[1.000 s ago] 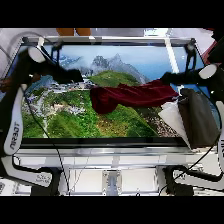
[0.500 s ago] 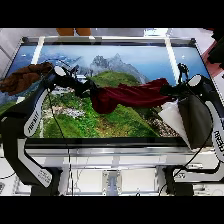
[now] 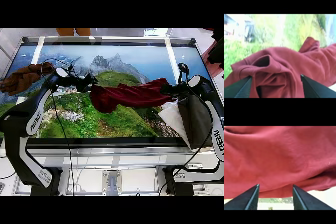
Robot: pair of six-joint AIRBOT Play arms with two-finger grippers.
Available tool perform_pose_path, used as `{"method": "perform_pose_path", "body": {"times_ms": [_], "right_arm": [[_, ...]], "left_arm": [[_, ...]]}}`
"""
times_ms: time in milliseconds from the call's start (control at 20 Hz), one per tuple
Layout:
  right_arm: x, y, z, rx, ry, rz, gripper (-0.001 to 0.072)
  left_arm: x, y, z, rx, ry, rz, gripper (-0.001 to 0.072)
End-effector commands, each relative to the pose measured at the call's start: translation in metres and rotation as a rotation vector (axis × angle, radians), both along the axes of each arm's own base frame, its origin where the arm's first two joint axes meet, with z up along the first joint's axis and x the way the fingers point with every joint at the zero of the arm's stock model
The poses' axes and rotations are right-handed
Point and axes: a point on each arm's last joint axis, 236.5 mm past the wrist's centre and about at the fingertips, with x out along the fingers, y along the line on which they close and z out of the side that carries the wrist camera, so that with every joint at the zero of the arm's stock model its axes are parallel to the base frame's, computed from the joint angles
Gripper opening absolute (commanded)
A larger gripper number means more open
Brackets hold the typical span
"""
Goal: Fold the shirts.
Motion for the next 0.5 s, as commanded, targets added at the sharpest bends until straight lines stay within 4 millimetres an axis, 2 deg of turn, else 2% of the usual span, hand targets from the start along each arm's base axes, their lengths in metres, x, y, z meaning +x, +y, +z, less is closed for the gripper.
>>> {"method": "perform_pose_path", "body": {"times_ms": [0, 150, 250, 300, 350, 400, 450], "right_arm": [[0.005, 0.000, 0.003, 0.009, -0.023, -0.012, 0.0487], [0.011, 0.004, 0.007, 0.038, -0.049, -0.029, 0.0487], [0.012, 0.005, 0.008, 0.046, -0.053, -0.032, 0.0487], [0.012, 0.005, 0.008, 0.046, -0.053, -0.033, 0.0487], [0.012, 0.005, 0.008, 0.046, -0.053, -0.033, 0.0487], [0.012, 0.005, 0.008, 0.046, -0.053, -0.033, 0.0487], [0.012, 0.005, 0.008, 0.045, -0.053, -0.032, 0.0486]], "left_arm": [[-0.008, -0.004, -0.009, 0.007, 0.036, -0.023, 0.0699], [-0.025, -0.024, -0.025, -0.004, 0.102, -0.066, 0.0698], [-0.022, -0.038, -0.029, -0.012, 0.091, -0.050, 0.0690], [-0.019, -0.047, -0.027, -0.028, 0.074, -0.037, 0.0594], [-0.014, -0.052, -0.025, -0.033, 0.049, -0.022, 0.0404], [-0.009, -0.056, -0.021, -0.041, 0.029, -0.008, 0.0126], [-0.003, -0.056, -0.017, -0.047, 0.004, 0.003, 0.0011]]}}
